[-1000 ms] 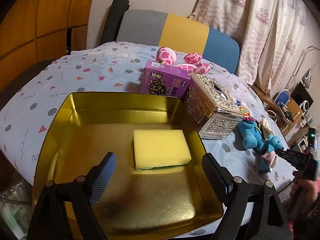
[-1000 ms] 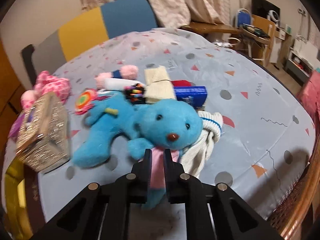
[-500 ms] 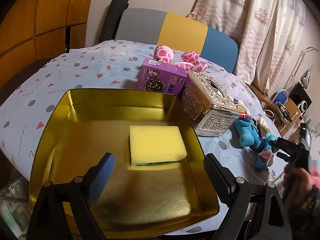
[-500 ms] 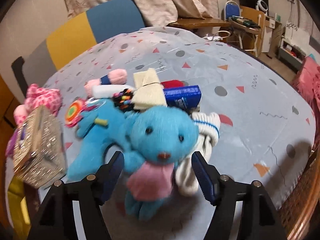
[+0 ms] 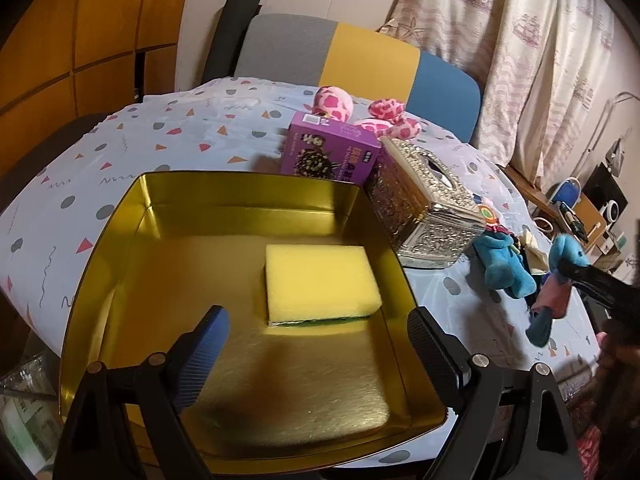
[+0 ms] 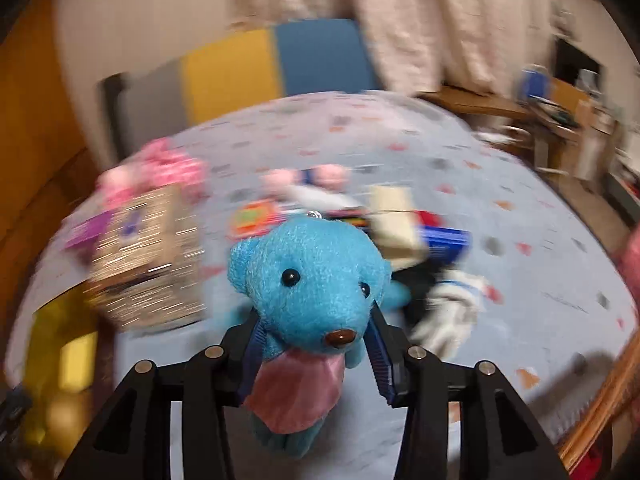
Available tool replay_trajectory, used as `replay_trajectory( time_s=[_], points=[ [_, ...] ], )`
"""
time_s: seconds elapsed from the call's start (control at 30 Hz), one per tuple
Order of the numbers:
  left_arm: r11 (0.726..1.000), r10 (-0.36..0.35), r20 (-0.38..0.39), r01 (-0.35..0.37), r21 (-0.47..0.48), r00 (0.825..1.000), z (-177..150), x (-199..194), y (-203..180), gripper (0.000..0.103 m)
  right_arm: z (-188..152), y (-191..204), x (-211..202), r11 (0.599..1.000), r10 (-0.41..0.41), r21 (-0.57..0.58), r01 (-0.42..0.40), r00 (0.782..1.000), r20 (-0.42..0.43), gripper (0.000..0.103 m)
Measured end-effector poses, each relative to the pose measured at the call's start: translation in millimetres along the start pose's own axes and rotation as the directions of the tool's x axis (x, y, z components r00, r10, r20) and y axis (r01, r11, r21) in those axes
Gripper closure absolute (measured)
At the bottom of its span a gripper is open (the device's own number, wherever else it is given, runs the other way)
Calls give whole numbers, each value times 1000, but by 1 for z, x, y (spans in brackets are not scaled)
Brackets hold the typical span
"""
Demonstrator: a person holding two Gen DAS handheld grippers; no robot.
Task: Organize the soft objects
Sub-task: 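Carry the blue teddy bear to the gold tray and release it with the right gripper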
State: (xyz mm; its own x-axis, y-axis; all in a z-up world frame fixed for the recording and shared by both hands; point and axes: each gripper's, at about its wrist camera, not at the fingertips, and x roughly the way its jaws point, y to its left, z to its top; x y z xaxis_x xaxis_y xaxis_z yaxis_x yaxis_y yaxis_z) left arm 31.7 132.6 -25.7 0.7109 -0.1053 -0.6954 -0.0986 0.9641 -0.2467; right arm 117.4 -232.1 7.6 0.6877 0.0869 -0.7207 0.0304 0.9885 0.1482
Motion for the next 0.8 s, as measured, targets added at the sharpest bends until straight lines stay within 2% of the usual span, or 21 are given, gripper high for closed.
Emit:
replay_trajectory(
  time_s=[0.1,0.17,0.3,0.37,0.43,0.47,0.53,0.63,0.7,0.8],
  points=[
    [1000,19,-3,-19,-10,1000,-1,-1,5,12,-2,35,-7,988,131,-71,-134,991,-37,54],
    [999,32,0,-32,-20,999,-2,-3,10,12,-1,65,-6,963,243,-101,-251,966,-88,54],
    [997,59,17,-59,-50,998,-2,-11,24,12,2,127,6,897,391,-140,-419,901,-189,54],
    [995,73,27,-71,-72,997,-1,-15,32,10,4,157,13,864,445,-141,-483,864,-237,54],
    [993,87,35,-84,-85,996,-1,-19,39,10,7,185,22,843,468,-144,-518,839,-278,54],
    [991,95,37,-92,-93,995,-2,-20,43,10,9,199,28,837,468,-157,-525,834,-293,53],
    [988,104,36,-99,-115,994,-2,-22,51,10,12,222,40,839,446,-182,-512,840,-309,51],
    [986,112,32,-106,-132,993,-2,-23,57,10,14,248,65,853,404,-202,-481,854,-329,42],
    [984,113,32,-108,-140,993,-3,-23,60,10,12,259,77,854,404,-195,-482,852,-332,38],
    [983,118,31,-112,-143,993,-4,-24,64,9,10,261,83,862,406,-184,-472,861,-306,23]
  ],
)
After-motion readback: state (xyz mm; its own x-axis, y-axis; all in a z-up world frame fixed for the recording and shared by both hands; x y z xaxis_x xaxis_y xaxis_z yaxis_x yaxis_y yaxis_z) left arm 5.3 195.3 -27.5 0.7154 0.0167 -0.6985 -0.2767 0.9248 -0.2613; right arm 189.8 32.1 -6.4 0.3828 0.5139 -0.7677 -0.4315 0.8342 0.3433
